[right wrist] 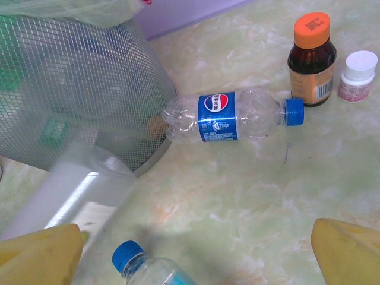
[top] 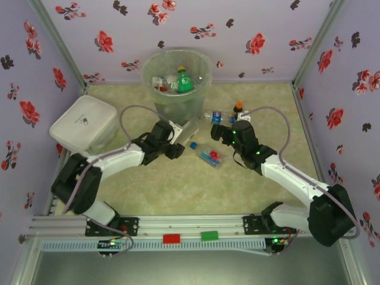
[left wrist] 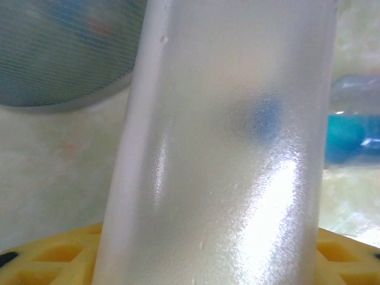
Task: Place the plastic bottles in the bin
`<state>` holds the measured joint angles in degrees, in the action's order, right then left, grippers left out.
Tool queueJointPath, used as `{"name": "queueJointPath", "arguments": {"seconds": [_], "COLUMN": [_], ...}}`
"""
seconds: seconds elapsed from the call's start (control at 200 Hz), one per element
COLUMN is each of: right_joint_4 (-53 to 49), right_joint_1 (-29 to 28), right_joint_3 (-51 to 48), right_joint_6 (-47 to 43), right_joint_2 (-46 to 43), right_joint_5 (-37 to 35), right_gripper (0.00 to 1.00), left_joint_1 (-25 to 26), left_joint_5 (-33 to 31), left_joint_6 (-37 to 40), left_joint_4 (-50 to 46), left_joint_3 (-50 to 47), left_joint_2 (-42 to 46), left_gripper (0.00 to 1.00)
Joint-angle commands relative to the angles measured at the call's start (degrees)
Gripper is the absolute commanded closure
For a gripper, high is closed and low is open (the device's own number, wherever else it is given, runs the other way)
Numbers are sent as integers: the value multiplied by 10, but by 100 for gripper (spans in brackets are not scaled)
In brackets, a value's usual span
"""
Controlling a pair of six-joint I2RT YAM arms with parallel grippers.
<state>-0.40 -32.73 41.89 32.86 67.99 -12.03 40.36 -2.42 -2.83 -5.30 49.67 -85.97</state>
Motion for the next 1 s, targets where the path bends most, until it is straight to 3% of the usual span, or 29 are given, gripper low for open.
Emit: {"name": "queueJointPath", "arguments": {"seconds": [0.0,0.18,0.4,0.665,0.815,0.995], "right_joint_4": [24,44,61,52,11,-25], "right_joint_1": [-1,-1,-1,-1,-1,-1], "right_joint_3": [2,6,-2,-32,-43,-53], "right_joint_6": [13,22,36,43,23,0], "right_joint_2": [10,30,31,-14,-62,-117], "right_joint_5": [0,13,21,12,-18,-45], "right_gripper": [0,1,0,0,0,0], "left_joint_1": [16,21,4,-77,-128,-146], "left_joint_5": [-22,-23,-23,-12,1,5], "left_joint_6": [-17,-24,-18,0,35,102], "left_joint_4": [-5,-17,-57,-130,-251,-389], "left_joint_3": [-22,-10,117,352,523,703], "left_joint_2": [76,188,192,78,-31,-156], "left_gripper": [59,59,60,63,63,63]}}
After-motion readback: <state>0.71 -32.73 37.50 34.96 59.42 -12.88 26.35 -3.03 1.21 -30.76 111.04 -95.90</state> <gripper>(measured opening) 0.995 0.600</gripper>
